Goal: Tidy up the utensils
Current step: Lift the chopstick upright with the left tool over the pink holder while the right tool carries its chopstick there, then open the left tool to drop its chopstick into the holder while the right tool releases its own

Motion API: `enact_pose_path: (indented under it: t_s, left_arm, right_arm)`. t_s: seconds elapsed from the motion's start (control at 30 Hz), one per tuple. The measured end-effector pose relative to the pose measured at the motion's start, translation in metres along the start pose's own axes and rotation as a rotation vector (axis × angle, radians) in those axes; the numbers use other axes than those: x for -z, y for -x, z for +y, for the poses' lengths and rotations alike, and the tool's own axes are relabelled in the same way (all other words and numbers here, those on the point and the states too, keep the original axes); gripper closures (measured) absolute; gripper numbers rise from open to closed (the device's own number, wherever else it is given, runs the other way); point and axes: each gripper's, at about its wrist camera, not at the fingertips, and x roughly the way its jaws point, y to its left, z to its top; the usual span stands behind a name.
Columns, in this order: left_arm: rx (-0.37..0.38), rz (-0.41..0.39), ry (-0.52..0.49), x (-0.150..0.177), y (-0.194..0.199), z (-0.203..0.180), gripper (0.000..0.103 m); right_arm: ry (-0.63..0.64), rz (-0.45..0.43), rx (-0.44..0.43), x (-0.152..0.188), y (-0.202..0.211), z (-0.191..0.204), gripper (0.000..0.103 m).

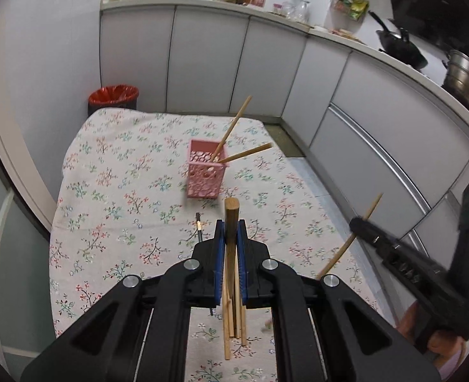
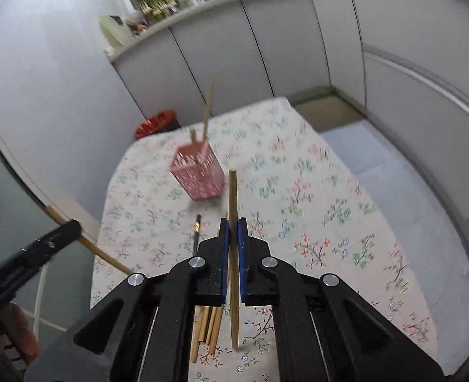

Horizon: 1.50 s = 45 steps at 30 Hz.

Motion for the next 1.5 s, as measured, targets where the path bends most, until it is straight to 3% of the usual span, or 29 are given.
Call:
enact_pose_path:
  t_s: [0.23, 0.43, 0.6, 0.73, 0.93, 1.37, 1.4, 1.43, 1.47, 1.5]
  left_arm:
    - [-0.007, -0.052, -0.022, -0.022, 0.025, -0.013, 0.096]
    - [-0.040, -0.118, -0.044, -0.068, 0.037, -0.013, 0.095]
    - [-0.071, -0.191, -0.030, -0.108, 0.031, -0.006, 0.096]
    - [-0.078, -0.258, -0.006, -0.138, 0.012, 0.004, 0.096]
    - [-0.077, -0.280, 0.013, -0.160, -0.032, 0.019, 0.096]
    - [-0.061, -0.177, 0.057, -0.151, -0.125, 0.053, 0.093]
    - [-0.066, -0.174, 0.052, -0.150, -0.126, 0.053, 0.086]
    - [-0.072, -0.179, 0.052, -0.149, -0.123, 0.053, 0.072]
    - [-0.077, -0.190, 0.056, -0.149, -0.120, 0.054, 0.066]
    - [-0.079, -0.209, 0.061, -0.149, -0.114, 0.054, 0.064]
  right_arm:
    - [0.033, -0.082, -0.026, -0.039, 0.044, 0.015, 0.099]
    - [0.022, -0.158, -0.062, -0.085, 0.068, 0.025, 0.098]
    - [0.042, -0.297, -0.092, -0.133, 0.073, 0.041, 0.098]
    - [0.051, -0.360, -0.094, -0.165, 0.047, 0.048, 0.098]
    - [0.060, -0.369, -0.093, -0.183, -0.021, 0.045, 0.099]
    - [0.067, -0.322, -0.097, -0.173, -0.124, 0.044, 0.098]
    - [0.063, -0.304, -0.097, -0.172, -0.129, 0.044, 0.095]
    - [0.058, -0.291, -0.097, -0.171, -0.132, 0.044, 0.092]
    - [0.057, -0.285, -0.093, -0.171, -0.132, 0.044, 0.086]
    - [0.061, -0.285, -0.087, -0.170, -0.131, 0.044, 0.071]
